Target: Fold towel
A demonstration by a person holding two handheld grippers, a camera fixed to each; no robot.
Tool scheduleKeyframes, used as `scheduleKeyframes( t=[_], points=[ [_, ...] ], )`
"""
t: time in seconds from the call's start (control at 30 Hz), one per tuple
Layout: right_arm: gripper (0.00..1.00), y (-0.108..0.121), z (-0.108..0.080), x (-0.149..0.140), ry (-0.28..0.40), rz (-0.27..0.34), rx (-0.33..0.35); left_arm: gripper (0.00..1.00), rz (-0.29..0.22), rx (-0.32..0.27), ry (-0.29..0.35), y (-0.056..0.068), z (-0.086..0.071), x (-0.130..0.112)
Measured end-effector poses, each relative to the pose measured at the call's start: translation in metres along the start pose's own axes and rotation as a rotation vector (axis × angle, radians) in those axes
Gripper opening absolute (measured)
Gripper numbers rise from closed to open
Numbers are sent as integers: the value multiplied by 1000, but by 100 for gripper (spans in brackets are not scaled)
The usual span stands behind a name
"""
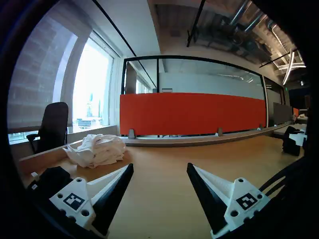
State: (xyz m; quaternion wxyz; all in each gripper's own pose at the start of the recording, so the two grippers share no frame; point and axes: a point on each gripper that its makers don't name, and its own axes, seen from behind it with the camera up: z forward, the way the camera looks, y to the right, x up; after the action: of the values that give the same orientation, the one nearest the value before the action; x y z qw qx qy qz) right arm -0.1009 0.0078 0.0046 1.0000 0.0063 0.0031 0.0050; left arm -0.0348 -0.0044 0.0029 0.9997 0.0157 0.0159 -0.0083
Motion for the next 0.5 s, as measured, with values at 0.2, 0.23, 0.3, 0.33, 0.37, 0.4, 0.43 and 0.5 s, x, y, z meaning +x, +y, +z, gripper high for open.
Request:
scheduleKeyframes(
  t=[0.2,0.23,0.3,0.33,0.37,0.4,0.43,0.5],
  points=[
    [100,0,0,0,0,0,0,100,0,0,0,0,0,0],
    [100,0,0,0,0,0,0,100,0,0,0,0,0,0],
    [100,0,0,0,0,0,0,100,-1,0,0,0,0,0],
    [100,0,0,0,0,0,0,100,-1,0,0,0,0,1],
    [100,0,0,0,0,0,0,100,-1,0,0,0,0,1],
    [100,0,0,0,0,0,0,100,-1,0,0,0,0,1],
    [100,0,0,-1,0,0,0,100,0,0,0,0,1,1],
    [100,0,0,-1,0,0,0,100,0,0,0,0,1,1]
  ],
)
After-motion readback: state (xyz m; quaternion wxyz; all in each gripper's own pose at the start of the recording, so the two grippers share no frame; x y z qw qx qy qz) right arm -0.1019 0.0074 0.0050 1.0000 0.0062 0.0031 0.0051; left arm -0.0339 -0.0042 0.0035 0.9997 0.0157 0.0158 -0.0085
